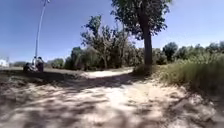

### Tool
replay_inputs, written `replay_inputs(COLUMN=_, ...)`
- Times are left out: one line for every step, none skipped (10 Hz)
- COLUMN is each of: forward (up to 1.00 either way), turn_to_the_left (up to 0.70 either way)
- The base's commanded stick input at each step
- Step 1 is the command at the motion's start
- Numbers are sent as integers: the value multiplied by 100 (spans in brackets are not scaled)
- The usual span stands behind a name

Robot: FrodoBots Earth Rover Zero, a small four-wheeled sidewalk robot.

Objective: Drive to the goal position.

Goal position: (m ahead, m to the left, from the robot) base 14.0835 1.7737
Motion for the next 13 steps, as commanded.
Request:
replay_inputs(forward=85, turn_to_the_left=0)
replay_inputs(forward=85, turn_to_the_left=0)
replay_inputs(forward=85, turn_to_the_left=0)
replay_inputs(forward=85, turn_to_the_left=0)
replay_inputs(forward=85, turn_to_the_left=0)
replay_inputs(forward=85, turn_to_the_left=0)
replay_inputs(forward=85, turn_to_the_left=0)
replay_inputs(forward=85, turn_to_the_left=0)
replay_inputs(forward=85, turn_to_the_left=0)
replay_inputs(forward=85, turn_to_the_left=0)
replay_inputs(forward=85, turn_to_the_left=10)
replay_inputs(forward=85, turn_to_the_left=30)
replay_inputs(forward=85, turn_to_the_left=4)
